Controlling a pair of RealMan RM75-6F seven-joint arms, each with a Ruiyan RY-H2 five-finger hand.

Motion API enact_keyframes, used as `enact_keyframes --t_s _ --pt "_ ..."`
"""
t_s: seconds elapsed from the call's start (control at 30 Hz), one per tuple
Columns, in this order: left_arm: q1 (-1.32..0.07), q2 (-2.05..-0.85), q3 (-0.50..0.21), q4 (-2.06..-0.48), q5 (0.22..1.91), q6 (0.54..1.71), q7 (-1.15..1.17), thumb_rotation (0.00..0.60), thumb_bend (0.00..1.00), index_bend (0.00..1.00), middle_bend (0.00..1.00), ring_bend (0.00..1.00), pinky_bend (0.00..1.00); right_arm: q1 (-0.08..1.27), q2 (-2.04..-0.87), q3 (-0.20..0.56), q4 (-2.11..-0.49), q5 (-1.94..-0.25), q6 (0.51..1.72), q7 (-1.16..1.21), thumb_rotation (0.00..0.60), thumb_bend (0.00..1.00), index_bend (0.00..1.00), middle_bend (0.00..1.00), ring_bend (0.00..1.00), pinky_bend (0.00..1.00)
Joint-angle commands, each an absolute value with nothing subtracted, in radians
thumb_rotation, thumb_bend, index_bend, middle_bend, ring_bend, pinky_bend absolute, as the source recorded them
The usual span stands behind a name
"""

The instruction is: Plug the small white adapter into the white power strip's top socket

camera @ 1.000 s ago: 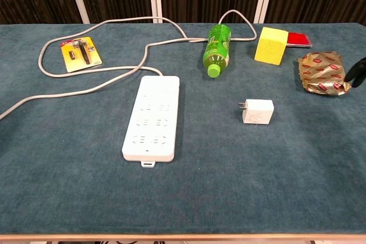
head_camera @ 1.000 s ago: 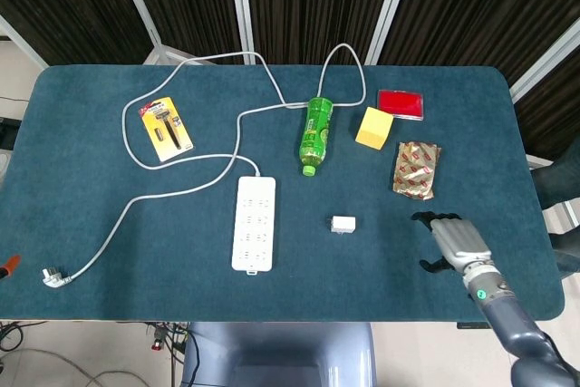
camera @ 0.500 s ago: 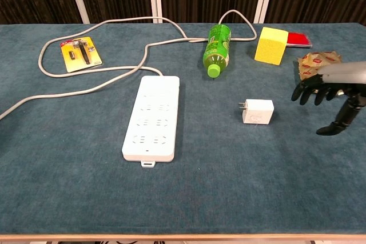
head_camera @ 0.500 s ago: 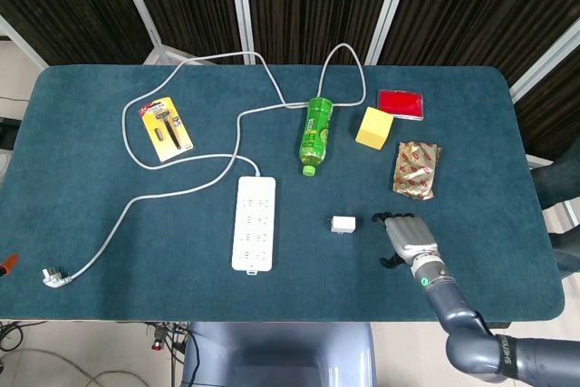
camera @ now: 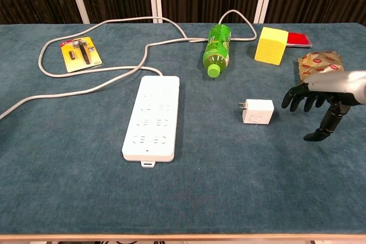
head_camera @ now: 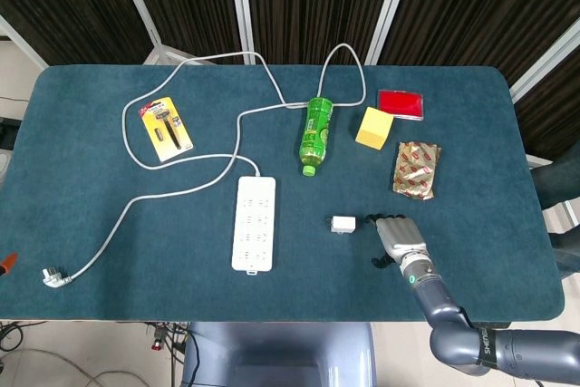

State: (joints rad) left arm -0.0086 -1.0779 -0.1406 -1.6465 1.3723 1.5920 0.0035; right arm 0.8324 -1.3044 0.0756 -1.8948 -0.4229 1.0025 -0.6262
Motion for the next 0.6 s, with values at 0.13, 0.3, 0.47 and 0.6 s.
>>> enact_keyframes --t_s 0.13,0.3,0.47,0.6 --pt "-0.01 -1.079 -0.142 -1.646 1.368 1.59 0.007 0.6 0.1 0.15 0.0 0.0 0.0 0.837 -1.303 0.074 -1.912 -0.429 0.999 -0.613 0.6 0.33 0.23 0.22 0.24 0.19" --pt "-0.012 -1.08 -0.142 -1.648 1.365 1.585 0.012 0.6 0.1 0.15 0.0 0.0 0.0 0.842 -1.305 0.073 -1.92 -0.429 0.999 -0.603 0.6 0.33 0.23 0.22 0.24 0.19" --pt "-0.011 -1.08 -0.143 -1.648 1.363 1.586 0.012 0.6 0.1 0.15 0.0 0.0 0.0 0.85 -1.313 0.076 -1.916 -0.421 1.0 -0.591 0.6 0.33 0.23 0.22 0.24 0.19" --pt "-0.011 -1.079 -0.144 -1.649 1.358 1.585 0.012 0.6 0.1 0.15 0.0 0.0 0.0 0.858 -1.322 0.078 -1.904 -0.414 1.001 -0.586 0.6 0.33 0.24 0.22 0.24 0.19"
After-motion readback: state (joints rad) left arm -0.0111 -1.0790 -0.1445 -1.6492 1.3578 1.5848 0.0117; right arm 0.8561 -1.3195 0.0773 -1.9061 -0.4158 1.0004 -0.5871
